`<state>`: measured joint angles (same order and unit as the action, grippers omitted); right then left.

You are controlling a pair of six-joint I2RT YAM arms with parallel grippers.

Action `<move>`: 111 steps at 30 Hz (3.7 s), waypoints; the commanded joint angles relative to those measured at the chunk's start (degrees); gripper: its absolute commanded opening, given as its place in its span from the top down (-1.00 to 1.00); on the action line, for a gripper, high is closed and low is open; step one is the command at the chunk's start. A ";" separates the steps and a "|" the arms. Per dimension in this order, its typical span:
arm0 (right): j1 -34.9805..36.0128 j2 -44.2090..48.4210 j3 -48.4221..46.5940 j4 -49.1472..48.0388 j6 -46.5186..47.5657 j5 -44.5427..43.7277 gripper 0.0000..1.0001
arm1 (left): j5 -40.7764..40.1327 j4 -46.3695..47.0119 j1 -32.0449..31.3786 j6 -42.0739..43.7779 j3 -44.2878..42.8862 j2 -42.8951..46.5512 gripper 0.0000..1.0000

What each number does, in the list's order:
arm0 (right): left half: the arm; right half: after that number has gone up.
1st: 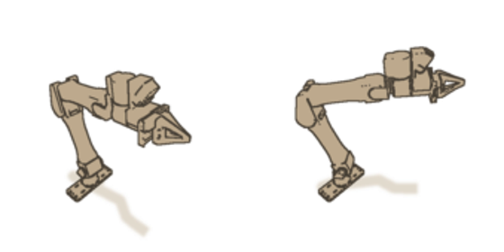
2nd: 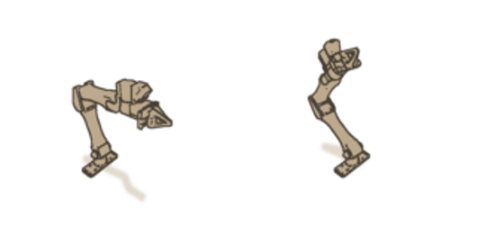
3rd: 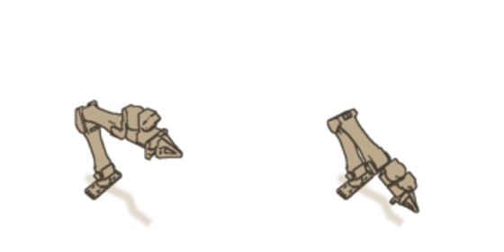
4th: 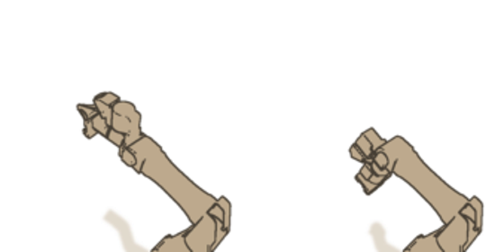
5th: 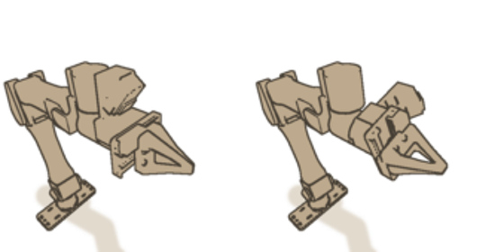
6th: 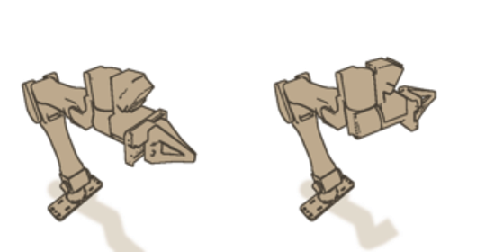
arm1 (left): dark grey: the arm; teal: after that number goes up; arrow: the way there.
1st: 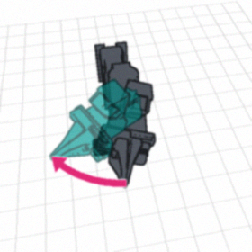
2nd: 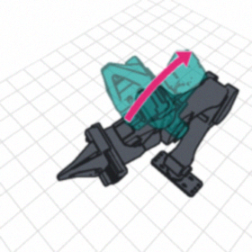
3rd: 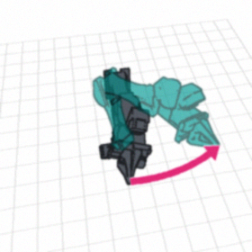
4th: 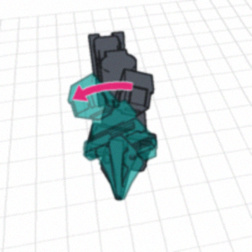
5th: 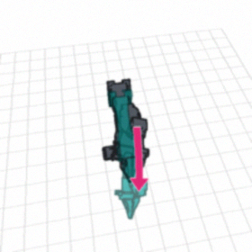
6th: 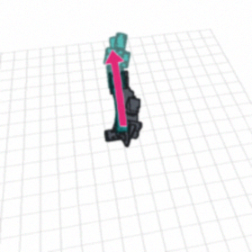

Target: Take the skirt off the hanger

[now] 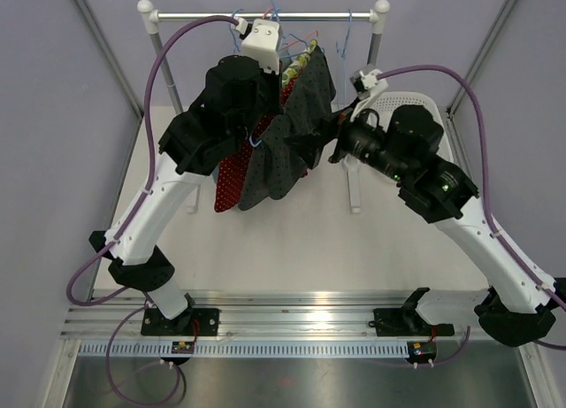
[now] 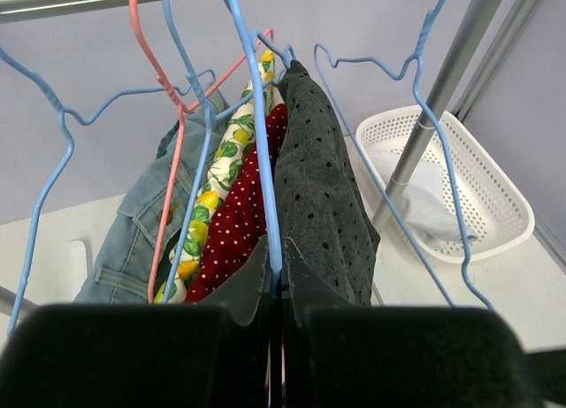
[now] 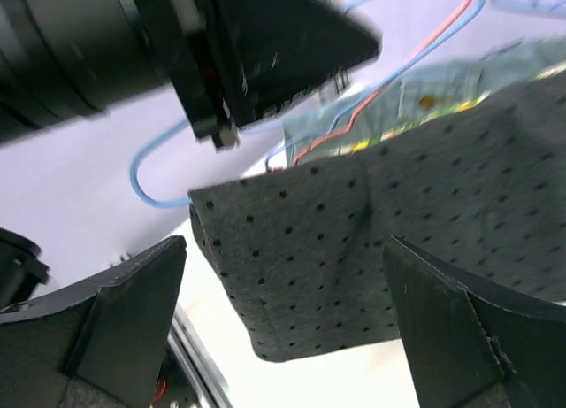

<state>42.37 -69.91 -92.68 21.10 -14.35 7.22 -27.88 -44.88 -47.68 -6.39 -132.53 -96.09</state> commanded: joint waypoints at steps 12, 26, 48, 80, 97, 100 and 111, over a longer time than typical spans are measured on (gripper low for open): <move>15.64 -4.62 3.30 1.67 2.22 -20.49 -0.92 | -3.06 6.74 -0.31 -2.13 1.31 5.83 1.00; 16.25 -1.46 7.69 -0.01 1.78 -25.42 1.00 | -4.55 6.65 -0.31 -2.13 5.00 10.14 1.00; 16.52 30.27 -0.30 0.98 18.99 -59.51 1.00 | -12.90 5.51 -0.31 1.12 18.44 21.64 1.00; 4.68 4.52 -14.63 -25.89 72.29 -60.15 1.00 | -11.59 6.56 -9.71 1.91 20.82 18.04 1.00; -36.39 -29.48 -49.95 8.78 28.16 -26.13 1.00 | -11.41 8.06 -9.71 4.28 21.97 16.12 1.00; -39.55 -34.58 -53.38 8.43 22.80 -21.91 1.00 | -11.58 8.32 -9.71 4.90 20.82 14.71 1.00; -41.93 -32.42 -21.90 1.30 11.19 0.74 -0.16 | -12.64 11.39 -8.75 9.02 15.47 7.77 1.00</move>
<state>-0.05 -107.24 -124.84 25.74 2.07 -7.09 -38.65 -38.76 -56.99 -0.19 -112.92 -86.85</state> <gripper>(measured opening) 0.407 0.023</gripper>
